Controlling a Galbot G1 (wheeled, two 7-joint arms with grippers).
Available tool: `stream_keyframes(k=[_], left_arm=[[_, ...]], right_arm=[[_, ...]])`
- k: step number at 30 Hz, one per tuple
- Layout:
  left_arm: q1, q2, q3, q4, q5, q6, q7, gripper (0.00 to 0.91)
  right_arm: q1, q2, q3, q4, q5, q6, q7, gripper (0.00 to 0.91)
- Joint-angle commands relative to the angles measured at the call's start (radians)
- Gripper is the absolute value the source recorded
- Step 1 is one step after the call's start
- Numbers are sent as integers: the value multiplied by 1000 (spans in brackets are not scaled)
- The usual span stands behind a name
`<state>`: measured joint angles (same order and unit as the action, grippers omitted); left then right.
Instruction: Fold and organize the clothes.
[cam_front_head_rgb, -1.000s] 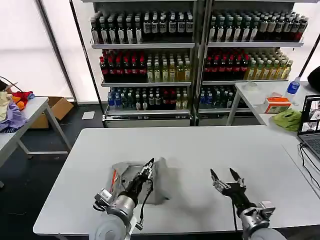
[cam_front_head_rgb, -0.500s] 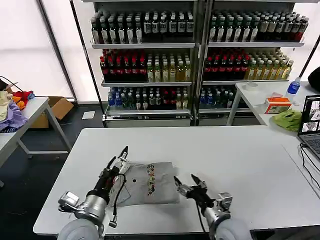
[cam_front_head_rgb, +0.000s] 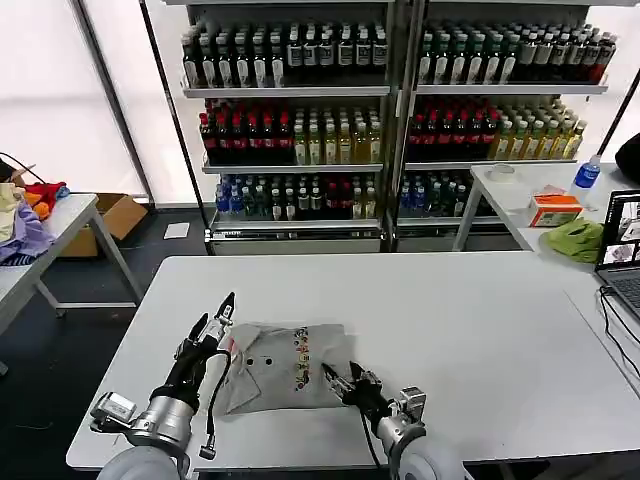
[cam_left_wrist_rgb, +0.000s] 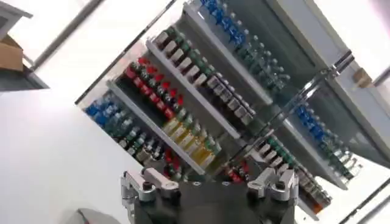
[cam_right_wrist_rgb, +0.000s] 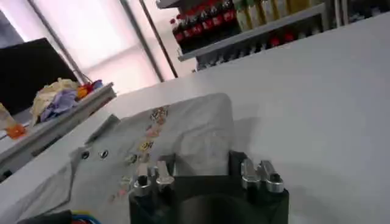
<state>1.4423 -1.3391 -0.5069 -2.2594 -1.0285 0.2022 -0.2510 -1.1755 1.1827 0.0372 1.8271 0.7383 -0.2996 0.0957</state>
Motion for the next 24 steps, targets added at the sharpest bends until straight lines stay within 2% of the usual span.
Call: stream_keyframes(k=[1, 3, 6, 7, 8, 10, 12, 15, 19, 21, 22, 24], left_arm=[[13, 0, -28, -8, 12, -4, 2, 907], [17, -1, -31, -5, 12, -5, 2, 907], [19, -2, -37, -2, 13, -9, 0, 907], [20, -3, -40, -3, 14, -11, -1, 907], [22, -4, -45, -5, 15, -18, 0, 907], [29, -5, -55, -14, 12, -21, 4, 907], [34, -3, -63, -15, 9, -23, 7, 907], [37, 6, -66, -15, 8, -23, 7, 907], [31, 8, -61, -16, 8, -22, 6, 907], [26, 7, -53, -14, 9, -21, 4, 907], [21, 7, -51, -12, 9, -20, 4, 907], [13, 8, -46, -8, 9, -19, 3, 907]], right_arm=[[23, 35, -19, -10, 152, 29, -21, 0], [13, 36, 5, 14, 233, 31, -32, 0], [3, 41, 43, 30, 337, 28, -5, 0], [0, 42, 61, 35, 397, 19, 25, 0], [-1, 41, 88, 44, 502, -9, 68, 0], [-4, 28, 117, 46, 559, -25, 90, 0], [-9, -2, 136, 49, 518, -49, 83, 0], [-18, -74, 182, 57, 377, -119, 81, 0], [-34, -153, 248, 70, 350, -213, 85, 0], [-73, -184, 286, 86, 278, -269, 90, 0], [-87, -193, 303, 98, 256, -276, 106, 0], [-105, -189, 330, 101, 231, -262, 106, 0]])
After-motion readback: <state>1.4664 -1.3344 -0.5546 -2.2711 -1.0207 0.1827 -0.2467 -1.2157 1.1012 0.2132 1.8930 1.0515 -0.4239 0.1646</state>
